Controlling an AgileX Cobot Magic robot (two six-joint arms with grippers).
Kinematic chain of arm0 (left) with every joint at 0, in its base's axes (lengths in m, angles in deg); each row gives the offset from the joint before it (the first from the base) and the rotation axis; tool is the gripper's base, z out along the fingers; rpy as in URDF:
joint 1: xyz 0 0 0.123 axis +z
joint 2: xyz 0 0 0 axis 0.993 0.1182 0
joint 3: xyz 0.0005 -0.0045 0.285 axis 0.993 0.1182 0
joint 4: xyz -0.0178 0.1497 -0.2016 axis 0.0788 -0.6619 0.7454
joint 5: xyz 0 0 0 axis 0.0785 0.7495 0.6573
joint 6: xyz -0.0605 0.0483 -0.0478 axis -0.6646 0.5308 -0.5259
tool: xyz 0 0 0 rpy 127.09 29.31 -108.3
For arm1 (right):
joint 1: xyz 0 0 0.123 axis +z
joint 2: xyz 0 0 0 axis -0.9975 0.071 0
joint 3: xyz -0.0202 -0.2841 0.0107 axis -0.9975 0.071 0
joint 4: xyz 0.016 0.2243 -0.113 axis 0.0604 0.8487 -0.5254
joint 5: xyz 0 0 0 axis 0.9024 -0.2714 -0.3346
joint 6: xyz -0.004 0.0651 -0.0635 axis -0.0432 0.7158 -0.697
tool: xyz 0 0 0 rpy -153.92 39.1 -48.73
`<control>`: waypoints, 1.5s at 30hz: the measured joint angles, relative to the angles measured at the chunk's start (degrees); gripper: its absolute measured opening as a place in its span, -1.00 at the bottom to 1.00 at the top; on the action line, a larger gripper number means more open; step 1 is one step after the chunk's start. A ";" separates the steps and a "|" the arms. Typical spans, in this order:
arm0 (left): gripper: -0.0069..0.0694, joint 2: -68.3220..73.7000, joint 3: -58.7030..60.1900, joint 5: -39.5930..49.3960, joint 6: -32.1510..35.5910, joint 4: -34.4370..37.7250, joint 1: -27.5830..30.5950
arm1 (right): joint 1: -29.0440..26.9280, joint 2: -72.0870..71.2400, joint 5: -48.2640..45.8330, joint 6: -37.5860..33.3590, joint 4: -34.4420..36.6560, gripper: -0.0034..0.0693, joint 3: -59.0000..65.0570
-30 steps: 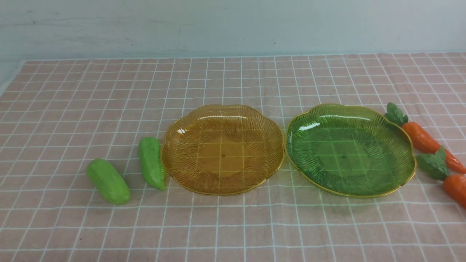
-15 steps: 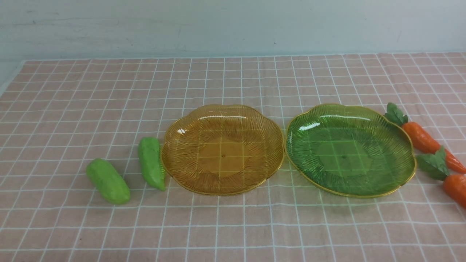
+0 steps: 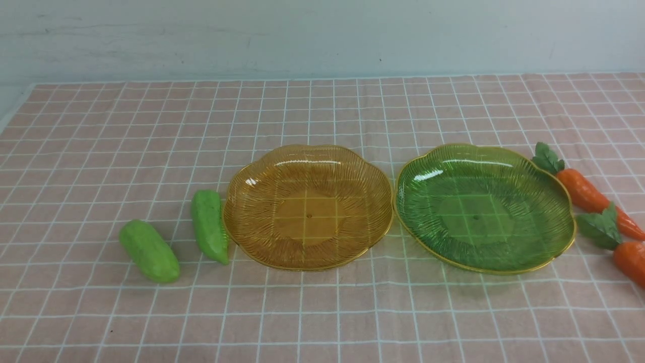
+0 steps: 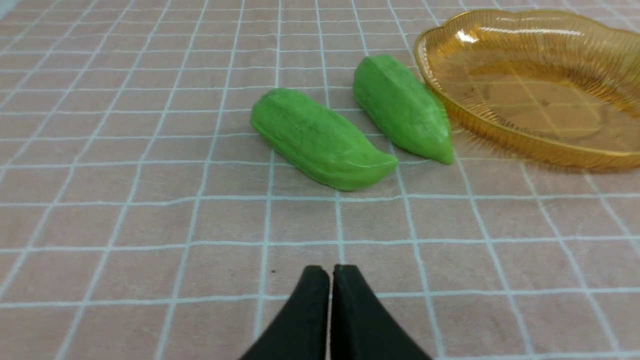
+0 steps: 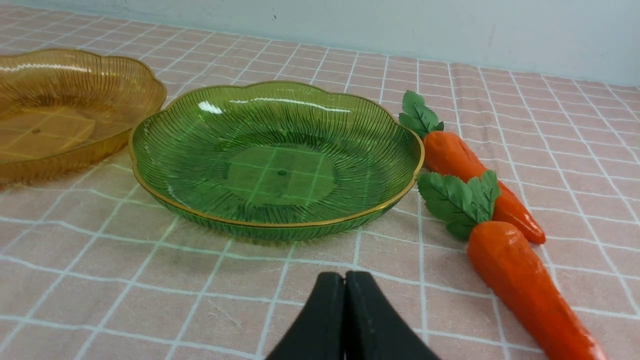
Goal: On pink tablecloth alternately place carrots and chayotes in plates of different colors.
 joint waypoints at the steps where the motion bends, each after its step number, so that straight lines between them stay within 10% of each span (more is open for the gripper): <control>1: -0.83 0.00 0.00 0.00 -0.32 1.45 0.00 | 0.00 0.00 -0.01 0.61 2.09 -0.95 0.00; 10: -0.83 0.00 0.00 0.36 -10.01 42.03 0.00 | 0.00 0.00 2.07 13.58 41.53 -0.95 0.00; 19: -0.83 0.00 -1.98 1.37 -5.24 52.03 0.04 | 0.00 0.00 3.33 7.75 47.47 -0.95 -1.19; 25: -0.83 12.60 -17.11 15.61 -1.98 42.14 0.15 | 0.00 8.11 -5.99 2.46 35.35 -0.94 -16.88; 31: -0.83 34.94 -28.27 33.32 0.61 21.78 0.15 | 0.00 35.72 -30.09 11.69 12.18 -0.94 -29.44; 45: -0.75 54.49 -32.39 30.56 0.97 12.27 0.22 | -1.79 71.21 -28.31 30.06 -16.02 -0.52 -46.36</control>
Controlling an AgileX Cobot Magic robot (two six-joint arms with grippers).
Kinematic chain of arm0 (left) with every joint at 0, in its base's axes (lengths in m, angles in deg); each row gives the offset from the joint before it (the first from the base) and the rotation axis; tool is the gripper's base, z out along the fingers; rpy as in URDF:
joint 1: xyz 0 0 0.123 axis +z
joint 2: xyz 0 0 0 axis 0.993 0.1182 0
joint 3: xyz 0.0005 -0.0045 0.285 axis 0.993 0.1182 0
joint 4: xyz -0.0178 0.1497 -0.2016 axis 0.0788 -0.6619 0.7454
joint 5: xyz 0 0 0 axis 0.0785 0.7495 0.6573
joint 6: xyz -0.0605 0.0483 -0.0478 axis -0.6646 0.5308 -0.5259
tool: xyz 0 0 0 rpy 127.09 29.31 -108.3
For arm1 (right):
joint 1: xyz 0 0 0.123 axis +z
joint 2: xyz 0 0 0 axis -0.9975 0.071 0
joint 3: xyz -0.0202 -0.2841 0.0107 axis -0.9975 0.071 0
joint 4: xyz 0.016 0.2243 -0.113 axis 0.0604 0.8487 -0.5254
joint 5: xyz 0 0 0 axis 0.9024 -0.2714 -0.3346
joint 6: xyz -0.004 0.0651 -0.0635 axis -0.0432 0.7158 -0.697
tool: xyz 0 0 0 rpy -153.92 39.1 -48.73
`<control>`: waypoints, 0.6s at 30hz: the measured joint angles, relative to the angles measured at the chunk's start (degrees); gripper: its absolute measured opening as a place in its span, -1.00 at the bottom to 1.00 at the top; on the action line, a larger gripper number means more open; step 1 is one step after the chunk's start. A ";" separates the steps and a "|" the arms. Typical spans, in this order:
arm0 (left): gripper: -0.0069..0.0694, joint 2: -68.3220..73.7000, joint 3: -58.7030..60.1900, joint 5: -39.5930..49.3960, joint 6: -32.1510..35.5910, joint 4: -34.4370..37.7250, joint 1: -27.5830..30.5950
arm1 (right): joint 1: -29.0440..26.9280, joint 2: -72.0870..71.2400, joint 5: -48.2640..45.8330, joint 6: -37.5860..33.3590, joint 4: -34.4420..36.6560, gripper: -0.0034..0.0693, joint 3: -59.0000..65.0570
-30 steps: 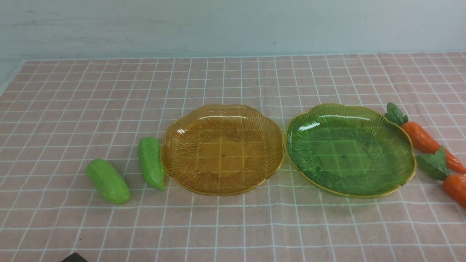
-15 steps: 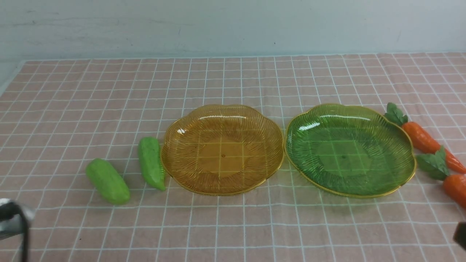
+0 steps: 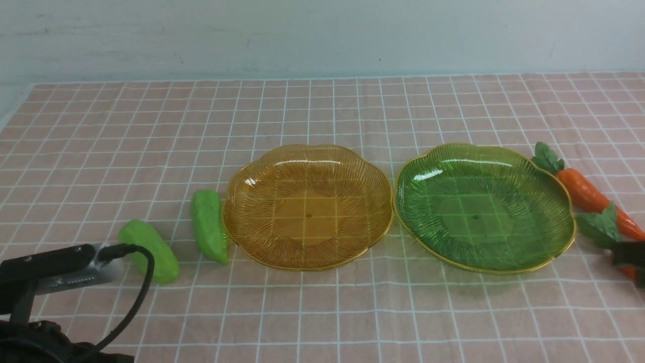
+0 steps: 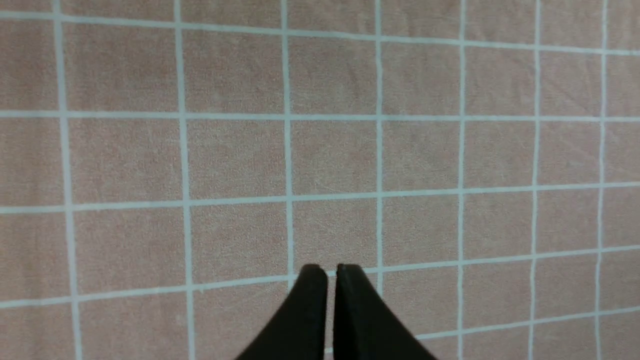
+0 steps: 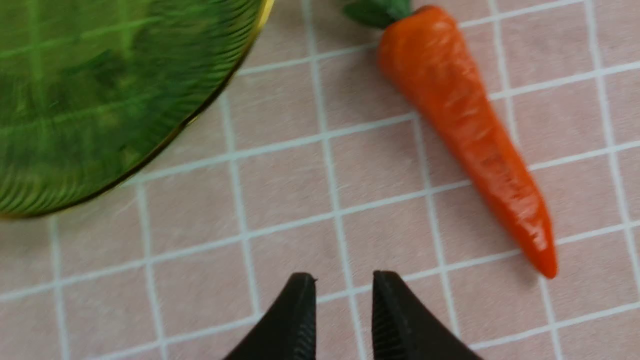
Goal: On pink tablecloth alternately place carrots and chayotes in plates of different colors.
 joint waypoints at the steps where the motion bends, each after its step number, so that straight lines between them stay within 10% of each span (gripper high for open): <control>1: -0.74 0.39 0.00 -0.70 0.03 -0.04 0.00 | -0.81 2.21 0.00 1.33 -1.42 -0.48 -1.30; 18: -0.60 0.74 0.00 -1.88 0.59 -0.06 0.00 | -8.97 27.91 -0.47 -7.93 -5.89 0.34 -12.11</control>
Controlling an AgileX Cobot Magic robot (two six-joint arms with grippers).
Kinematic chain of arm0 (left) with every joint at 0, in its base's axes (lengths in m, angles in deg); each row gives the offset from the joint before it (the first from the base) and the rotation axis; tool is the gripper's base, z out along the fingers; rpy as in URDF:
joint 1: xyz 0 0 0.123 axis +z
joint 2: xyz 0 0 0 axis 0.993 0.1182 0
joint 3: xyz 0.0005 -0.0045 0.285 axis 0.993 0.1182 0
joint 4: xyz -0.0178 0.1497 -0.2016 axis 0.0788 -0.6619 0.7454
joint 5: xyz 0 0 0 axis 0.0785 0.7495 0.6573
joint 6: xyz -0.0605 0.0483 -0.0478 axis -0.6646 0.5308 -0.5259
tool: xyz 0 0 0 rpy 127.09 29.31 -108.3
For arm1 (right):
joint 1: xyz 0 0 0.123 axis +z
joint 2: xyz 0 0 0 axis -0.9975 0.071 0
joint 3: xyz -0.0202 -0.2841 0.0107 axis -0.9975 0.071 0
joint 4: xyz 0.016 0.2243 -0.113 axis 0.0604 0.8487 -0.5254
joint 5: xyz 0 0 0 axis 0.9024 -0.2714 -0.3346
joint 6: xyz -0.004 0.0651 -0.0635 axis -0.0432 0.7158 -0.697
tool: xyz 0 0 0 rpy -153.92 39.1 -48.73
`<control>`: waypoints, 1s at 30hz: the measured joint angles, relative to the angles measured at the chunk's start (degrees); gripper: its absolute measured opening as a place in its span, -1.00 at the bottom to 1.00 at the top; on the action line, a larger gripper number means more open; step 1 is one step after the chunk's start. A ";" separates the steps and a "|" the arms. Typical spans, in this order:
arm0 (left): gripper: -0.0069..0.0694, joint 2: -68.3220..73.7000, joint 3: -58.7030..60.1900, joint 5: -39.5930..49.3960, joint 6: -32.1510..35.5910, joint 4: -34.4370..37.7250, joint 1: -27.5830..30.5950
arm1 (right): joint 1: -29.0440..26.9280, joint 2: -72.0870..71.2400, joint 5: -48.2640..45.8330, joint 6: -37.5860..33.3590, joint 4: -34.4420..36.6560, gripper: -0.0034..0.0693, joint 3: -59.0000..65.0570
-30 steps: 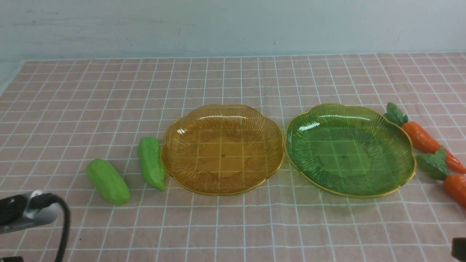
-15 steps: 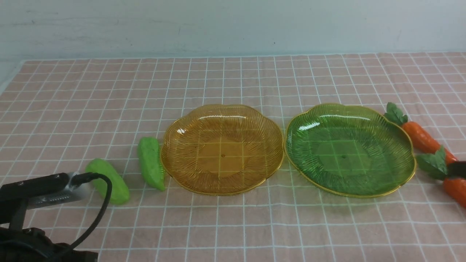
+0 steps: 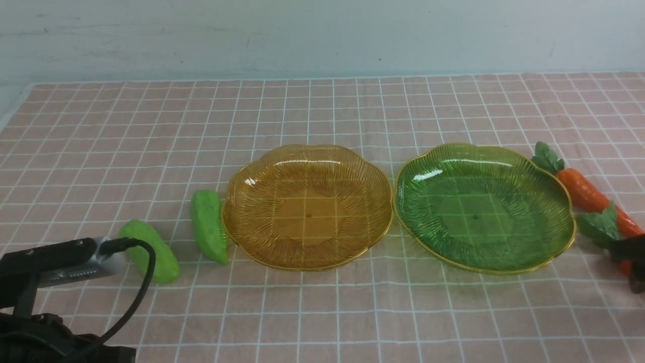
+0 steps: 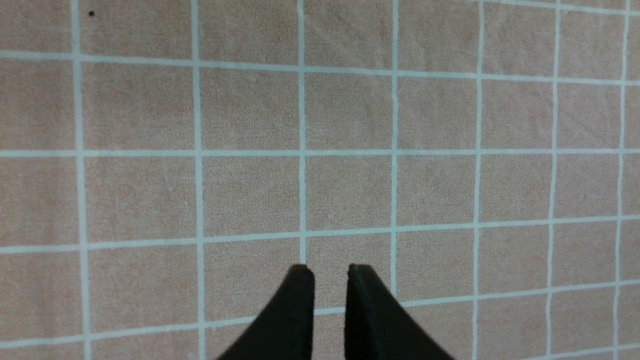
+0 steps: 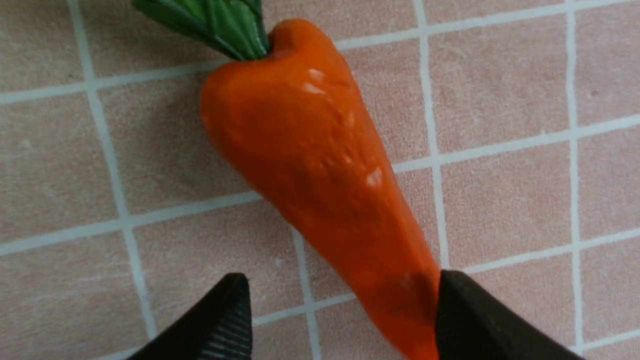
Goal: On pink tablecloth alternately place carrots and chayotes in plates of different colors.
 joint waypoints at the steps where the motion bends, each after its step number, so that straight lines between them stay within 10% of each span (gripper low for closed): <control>1: -0.60 0.00 0.00 0.00 0.00 0.00 0.00 | 0.00 1.33 0.28 -0.31 -0.71 0.35 -0.20; 9: -0.60 0.00 0.00 0.00 0.00 0.00 0.00 | -0.05 6.56 0.92 -0.68 -5.81 0.31 -1.13; 16: -0.60 0.00 0.00 0.00 0.00 0.00 0.00 | -0.05 6.83 -5.51 0.24 -3.80 -0.24 -4.85; 30: -0.60 0.00 0.00 0.00 0.00 0.00 0.00 | 4.36 3.88 -4.28 -15.00 31.57 -0.24 -22.22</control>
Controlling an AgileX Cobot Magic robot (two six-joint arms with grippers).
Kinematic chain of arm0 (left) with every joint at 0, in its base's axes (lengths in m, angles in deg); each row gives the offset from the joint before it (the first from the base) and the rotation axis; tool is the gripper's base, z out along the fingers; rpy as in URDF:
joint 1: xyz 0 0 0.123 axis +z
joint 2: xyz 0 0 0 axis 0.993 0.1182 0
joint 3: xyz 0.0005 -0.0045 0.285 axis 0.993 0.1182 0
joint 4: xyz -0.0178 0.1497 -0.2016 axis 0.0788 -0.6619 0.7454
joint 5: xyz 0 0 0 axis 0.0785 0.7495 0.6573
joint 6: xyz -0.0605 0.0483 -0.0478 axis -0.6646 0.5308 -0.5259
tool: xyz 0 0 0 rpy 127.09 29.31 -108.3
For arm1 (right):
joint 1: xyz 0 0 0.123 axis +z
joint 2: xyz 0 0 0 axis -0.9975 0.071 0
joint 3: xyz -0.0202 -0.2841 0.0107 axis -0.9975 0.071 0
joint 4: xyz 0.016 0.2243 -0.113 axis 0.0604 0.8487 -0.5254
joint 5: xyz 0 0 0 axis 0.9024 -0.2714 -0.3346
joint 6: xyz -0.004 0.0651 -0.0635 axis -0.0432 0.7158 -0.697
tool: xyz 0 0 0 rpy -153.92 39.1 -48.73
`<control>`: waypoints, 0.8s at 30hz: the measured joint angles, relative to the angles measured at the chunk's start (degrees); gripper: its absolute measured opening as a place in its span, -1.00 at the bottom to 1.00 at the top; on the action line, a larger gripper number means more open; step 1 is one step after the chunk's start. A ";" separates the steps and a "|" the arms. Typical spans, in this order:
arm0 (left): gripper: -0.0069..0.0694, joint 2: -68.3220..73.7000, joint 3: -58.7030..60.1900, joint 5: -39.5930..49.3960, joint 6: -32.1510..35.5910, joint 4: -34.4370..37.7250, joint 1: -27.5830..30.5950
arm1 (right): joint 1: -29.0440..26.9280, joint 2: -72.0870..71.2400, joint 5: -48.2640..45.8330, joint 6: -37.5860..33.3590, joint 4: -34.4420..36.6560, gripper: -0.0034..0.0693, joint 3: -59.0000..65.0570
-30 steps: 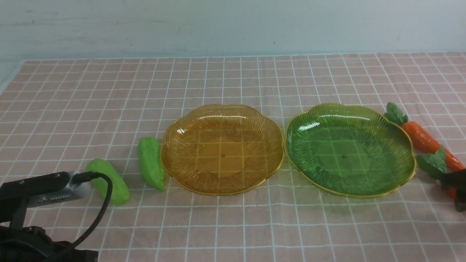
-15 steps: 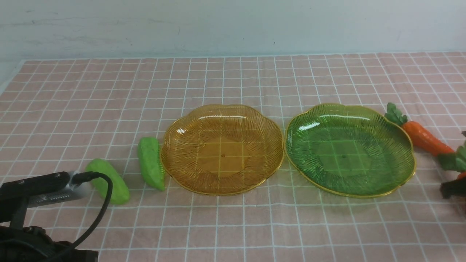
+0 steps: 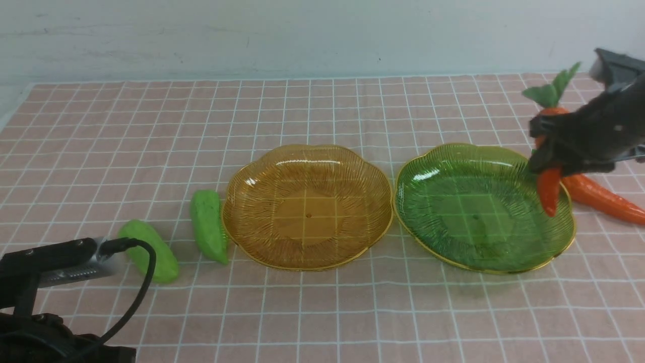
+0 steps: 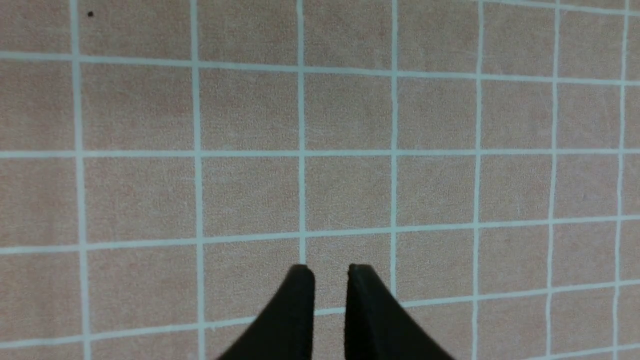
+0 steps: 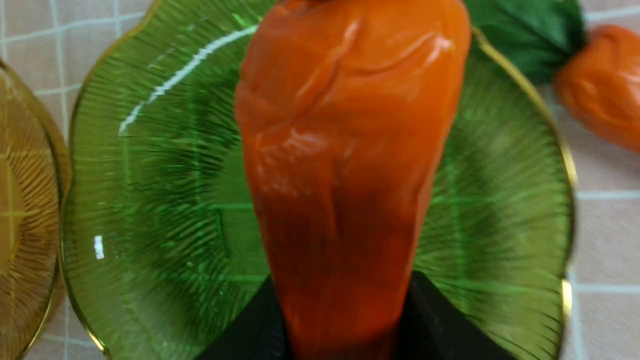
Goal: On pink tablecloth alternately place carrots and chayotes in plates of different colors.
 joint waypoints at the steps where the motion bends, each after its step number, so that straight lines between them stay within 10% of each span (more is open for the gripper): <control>1: -0.60 0.00 0.00 0.00 0.00 0.00 0.00 | 1.75 1.38 2.39 -1.87 1.41 -0.24 -0.02; 12: -0.60 0.00 0.00 0.00 -0.17 -0.06 0.00 | 4.34 5.70 12.03 -3.23 -9.67 0.78 -1.42; 18: -0.60 0.00 0.00 0.00 -0.17 -0.02 0.00 | -0.19 6.48 12.03 -3.23 -29.20 0.75 -1.66; 24: -0.60 0.00 0.00 0.00 -0.19 -0.07 0.00 | -1.31 10.94 11.97 -3.23 -31.84 0.58 -1.73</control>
